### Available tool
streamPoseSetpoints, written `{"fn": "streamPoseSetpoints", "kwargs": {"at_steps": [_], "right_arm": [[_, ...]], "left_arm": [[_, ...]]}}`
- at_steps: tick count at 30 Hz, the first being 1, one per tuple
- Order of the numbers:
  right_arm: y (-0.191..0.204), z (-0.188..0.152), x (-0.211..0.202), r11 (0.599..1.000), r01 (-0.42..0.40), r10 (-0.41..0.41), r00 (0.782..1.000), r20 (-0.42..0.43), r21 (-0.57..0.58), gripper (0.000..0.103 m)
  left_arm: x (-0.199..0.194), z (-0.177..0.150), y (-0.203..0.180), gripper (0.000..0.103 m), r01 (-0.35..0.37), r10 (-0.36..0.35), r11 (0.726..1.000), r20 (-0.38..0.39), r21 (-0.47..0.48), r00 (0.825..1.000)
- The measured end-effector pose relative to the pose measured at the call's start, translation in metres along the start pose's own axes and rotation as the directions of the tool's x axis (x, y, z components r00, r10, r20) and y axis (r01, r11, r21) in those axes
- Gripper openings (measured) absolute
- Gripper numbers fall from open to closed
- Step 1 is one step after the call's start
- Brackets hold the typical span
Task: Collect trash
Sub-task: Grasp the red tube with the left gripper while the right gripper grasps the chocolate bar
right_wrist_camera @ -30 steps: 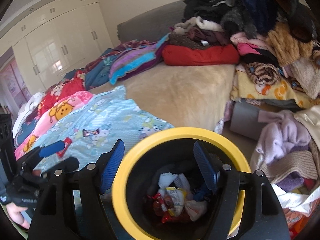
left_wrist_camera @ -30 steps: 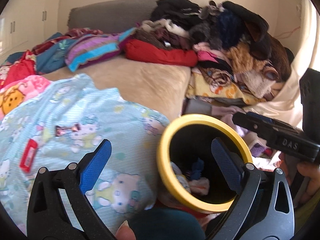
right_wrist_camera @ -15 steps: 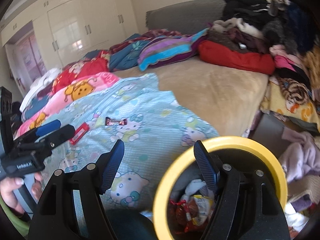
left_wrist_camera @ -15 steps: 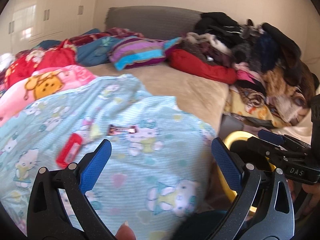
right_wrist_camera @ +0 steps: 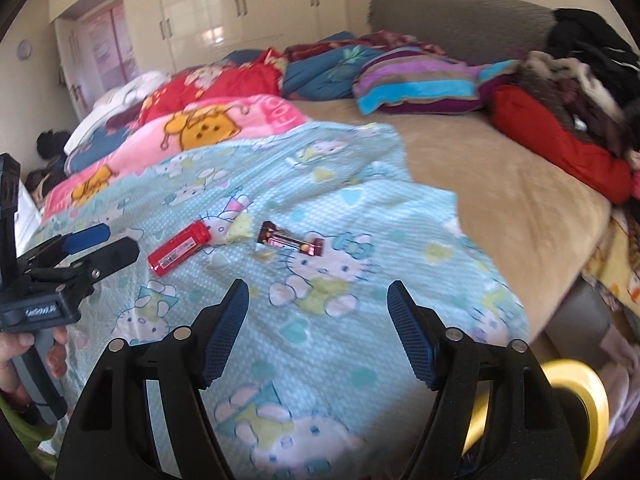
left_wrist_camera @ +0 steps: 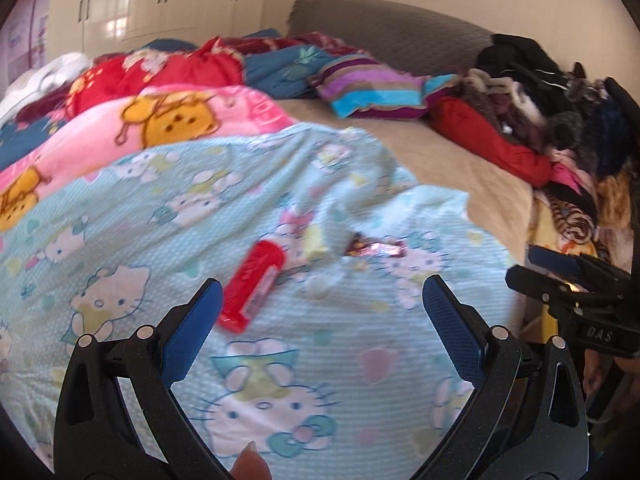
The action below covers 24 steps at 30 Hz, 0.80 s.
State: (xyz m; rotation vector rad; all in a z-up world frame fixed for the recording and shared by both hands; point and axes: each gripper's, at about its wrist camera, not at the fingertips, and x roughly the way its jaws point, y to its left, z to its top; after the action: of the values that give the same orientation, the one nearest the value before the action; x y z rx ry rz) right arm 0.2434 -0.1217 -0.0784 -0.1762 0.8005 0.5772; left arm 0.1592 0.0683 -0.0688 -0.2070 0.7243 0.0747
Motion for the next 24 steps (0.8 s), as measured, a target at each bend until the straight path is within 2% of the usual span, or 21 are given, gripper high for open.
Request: {"fn": "streamPoseSetpoints", "kwargs": {"at_steps": [6, 13, 16, 18, 19, 20, 22, 24], "right_arm": [[0.019, 0.016, 0.056, 0.996, -0.003, -0.004, 0.997, -0.080, -0.094, 0.066], [0.034, 0.029, 0.117, 0.971, 0.058, -0.096, 0.983, -0.155, -0.232, 0.056], [0.038, 0.030, 0.138, 0.955, 0.073, -0.128, 0.976, -0.177, -0.287, 0.055], [0.040, 0.030, 0.152, 0.944, 0.084, -0.154, 0.967, -0.201, -0.318, 0.049], [0.040, 0.029, 0.156, 0.943, 0.082, -0.156, 0.965, -0.209, -0.323, 0.041], [0.039, 0.029, 0.160, 0.943, 0.069, -0.145, 0.965, -0.218, -0.325, 0.027], [0.039, 0.028, 0.160, 0.948, 0.052, -0.125, 0.968, -0.216, -0.315, 0.021], [0.038, 0.026, 0.156, 0.957, 0.032, -0.097, 0.972, -0.213, -0.289, 0.020]], "left_arm": [[0.025, -0.008, 0.025, 0.079, -0.029, 0.027, 0.999, -0.056, -0.041, 0.998], [0.052, -0.013, 0.044, 0.066, -0.053, 0.047, 0.997, -0.103, -0.058, 0.994], [0.063, -0.014, 0.050, 0.064, -0.061, 0.053, 0.996, -0.125, -0.061, 0.991], [0.068, -0.015, 0.053, 0.063, -0.063, 0.054, 0.996, -0.136, -0.063, 0.989], [0.070, -0.015, 0.054, 0.061, -0.061, 0.052, 0.996, -0.138, -0.064, 0.989], [0.073, -0.016, 0.055, 0.061, -0.062, 0.052, 0.996, -0.142, -0.064, 0.988], [0.076, -0.017, 0.057, 0.057, -0.061, 0.051, 0.996, -0.148, -0.068, 0.988], [0.080, -0.018, 0.058, 0.056, -0.059, 0.046, 0.995, -0.157, -0.077, 0.987]]}}
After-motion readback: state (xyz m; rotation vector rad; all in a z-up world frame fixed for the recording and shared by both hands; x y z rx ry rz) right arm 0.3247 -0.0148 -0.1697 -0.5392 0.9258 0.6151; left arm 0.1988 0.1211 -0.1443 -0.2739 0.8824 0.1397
